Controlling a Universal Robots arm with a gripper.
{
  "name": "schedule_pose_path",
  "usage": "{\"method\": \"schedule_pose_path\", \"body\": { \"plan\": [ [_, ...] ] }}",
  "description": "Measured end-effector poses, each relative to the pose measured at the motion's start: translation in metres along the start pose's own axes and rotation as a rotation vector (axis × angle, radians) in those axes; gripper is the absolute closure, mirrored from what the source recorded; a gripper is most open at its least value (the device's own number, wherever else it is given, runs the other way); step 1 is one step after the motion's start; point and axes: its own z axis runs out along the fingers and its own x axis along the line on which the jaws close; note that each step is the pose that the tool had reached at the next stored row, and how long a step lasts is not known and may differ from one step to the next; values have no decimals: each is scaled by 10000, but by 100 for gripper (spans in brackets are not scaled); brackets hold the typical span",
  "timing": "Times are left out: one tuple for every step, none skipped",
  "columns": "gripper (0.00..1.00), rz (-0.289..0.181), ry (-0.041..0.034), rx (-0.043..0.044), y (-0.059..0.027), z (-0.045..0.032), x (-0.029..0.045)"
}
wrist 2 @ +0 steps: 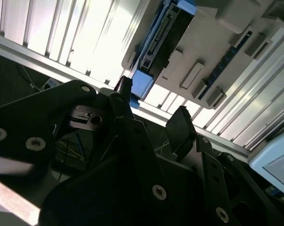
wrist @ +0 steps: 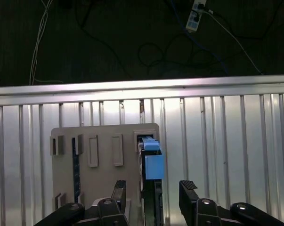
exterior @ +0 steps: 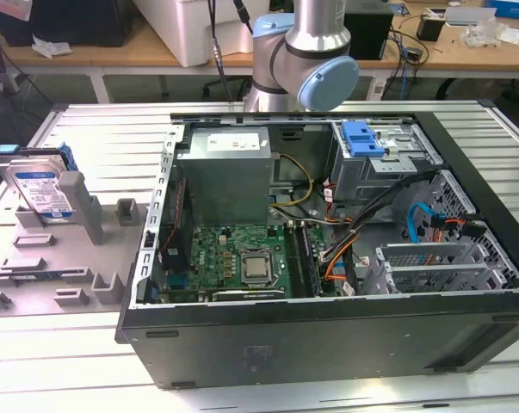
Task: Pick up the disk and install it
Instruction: 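Pick up the disk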
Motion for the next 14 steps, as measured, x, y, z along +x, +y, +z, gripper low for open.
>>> {"method": "schedule_pose_path", "body": {
  "plan": [
    [43, -1, 1, -2, 5, 5, 0],
    [43, 1, 0, 1, 19, 17, -1],
    [43, 1, -1, 2, 24, 24, 0],
    [43, 0, 0, 3, 28, 31, 0],
    [43, -1, 0, 2, 30, 41, 1],
    [43, -1, 1, 1, 30, 47, 0],
    [43, 0, 1, 0, 30, 53, 0],
    [43, -1, 1, 1, 30, 60, -1],
    [43, -2, 0, 2, 30, 75, -1],
    [43, -6, 0, 3, 29, 96, -1],
    [43, -9, 1, 2, 28, 108, -1],
    [43, -19, 2, 1, 27, 117, -2],
    [43, -71, 5, 1, 27, 122, -3],
    [43, -149, 8, 4, 28, 125, -7]
  ]
}}
